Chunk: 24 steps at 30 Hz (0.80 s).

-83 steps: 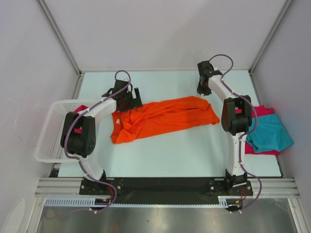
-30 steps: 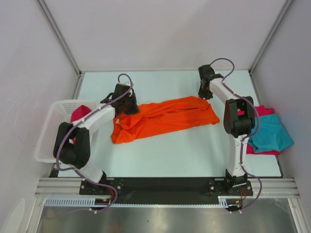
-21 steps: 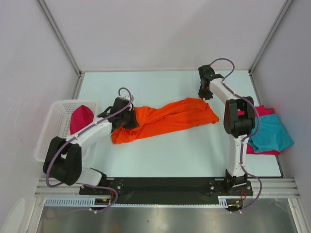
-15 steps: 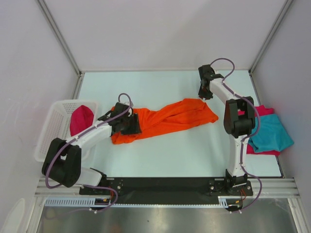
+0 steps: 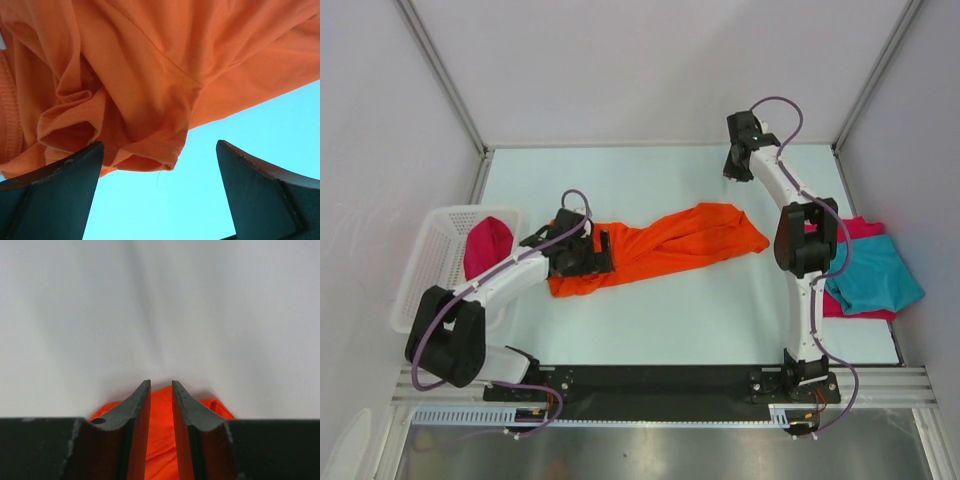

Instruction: Fold and stack the t-shirts

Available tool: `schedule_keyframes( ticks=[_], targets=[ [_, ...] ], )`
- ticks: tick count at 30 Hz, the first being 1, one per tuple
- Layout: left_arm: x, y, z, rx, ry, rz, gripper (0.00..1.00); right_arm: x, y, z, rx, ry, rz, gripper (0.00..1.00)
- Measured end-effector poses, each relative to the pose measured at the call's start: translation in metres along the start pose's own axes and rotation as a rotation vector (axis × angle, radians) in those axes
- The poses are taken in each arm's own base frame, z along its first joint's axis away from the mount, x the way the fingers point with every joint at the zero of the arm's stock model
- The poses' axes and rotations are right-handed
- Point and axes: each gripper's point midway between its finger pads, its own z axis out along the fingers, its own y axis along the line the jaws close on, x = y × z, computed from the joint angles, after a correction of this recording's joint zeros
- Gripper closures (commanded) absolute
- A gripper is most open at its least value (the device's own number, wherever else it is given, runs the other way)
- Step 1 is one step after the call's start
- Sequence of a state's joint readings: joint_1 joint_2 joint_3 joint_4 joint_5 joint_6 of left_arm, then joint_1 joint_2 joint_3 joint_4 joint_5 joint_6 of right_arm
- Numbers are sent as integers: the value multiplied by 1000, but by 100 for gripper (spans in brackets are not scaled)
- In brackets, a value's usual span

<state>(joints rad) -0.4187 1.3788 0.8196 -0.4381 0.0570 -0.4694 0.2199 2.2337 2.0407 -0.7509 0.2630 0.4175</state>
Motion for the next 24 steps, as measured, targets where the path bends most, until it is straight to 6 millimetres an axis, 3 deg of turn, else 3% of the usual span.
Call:
schedule_keyframes(
  ticks=[5,9,14,24],
  targets=[
    [-4,2,-8,-19,-21,0,0,-3,24,11,-40,16,-15,70],
    [-12,0,-18,-16,-49,1,0,19,33,21,-44,74,-45,69],
    [-22,-5,-27,-1,-87,2,0,37,35,24,-43,119,-66,69],
    [-23,-7,-27,6,-91,-2,0,86,20,37,6,233,-106,70]
  ],
)
